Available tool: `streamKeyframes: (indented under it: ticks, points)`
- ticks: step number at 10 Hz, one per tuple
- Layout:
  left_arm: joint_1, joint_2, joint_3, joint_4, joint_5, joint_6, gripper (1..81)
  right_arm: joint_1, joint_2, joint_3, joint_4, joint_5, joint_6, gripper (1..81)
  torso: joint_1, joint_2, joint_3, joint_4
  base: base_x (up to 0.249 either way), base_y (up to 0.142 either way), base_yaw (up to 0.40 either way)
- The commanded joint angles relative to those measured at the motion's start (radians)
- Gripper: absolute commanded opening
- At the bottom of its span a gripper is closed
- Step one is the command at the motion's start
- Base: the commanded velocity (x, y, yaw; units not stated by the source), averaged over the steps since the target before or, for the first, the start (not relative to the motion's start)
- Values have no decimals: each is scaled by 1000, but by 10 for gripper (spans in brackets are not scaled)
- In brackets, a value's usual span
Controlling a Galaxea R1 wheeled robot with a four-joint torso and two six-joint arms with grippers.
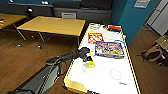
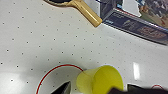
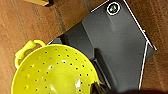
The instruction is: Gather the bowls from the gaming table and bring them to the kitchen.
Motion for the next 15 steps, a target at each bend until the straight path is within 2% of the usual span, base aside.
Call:
streamKeyframes:
  ticks: [1, 6, 8, 11, 12, 13, 14, 15]
  points:
    - [-164, 53, 11, 2, 35, -1, 811, 32, -23, 22, -17, -71, -3, 10, 0, 0, 0, 0, 0, 0, 0]
    - [-124, 51, 11, 2, 30, 5, 811, 32, -20, 17, -17, -73, -7, 10, 0, 0, 0, 0, 0, 0, 0]
    - [-113, 58, 11, 28, 30, -1, 811, 32, -20, 17, -19, -73, -9, 10, 0, 0, 0, 0, 0, 0, 0]
    - [-104, 61, 11, 29, 31, -4, 811, 35, -18, 17, -17, -73, -9, 10, 0, 0, 0, 0, 0, 0, 0]
    - [-104, 61, 11, 28, 33, -29, 811, 37, -15, 17, -17, -71, -9, 10, 0, 0, 0, 0, 0, 0, 0]
    - [-102, 61, 9, 31, 31, -76, 811, 37, -15, 17, -17, -73, -9, 10, 0, 0, 0, 0, 0, 0, 0]
    - [-101, 61, 9, 43, 31, -103, 811, 37, -13, 17, -17, -73, -9, 10, 0, 0, 0, 0, 0, 0, 0]
    - [-94, 62, 9, 58, 31, -112, 811, 37, -15, 17, -17, -73, -9, 10, 0, 0, 0, 0, 0, 0, 0]
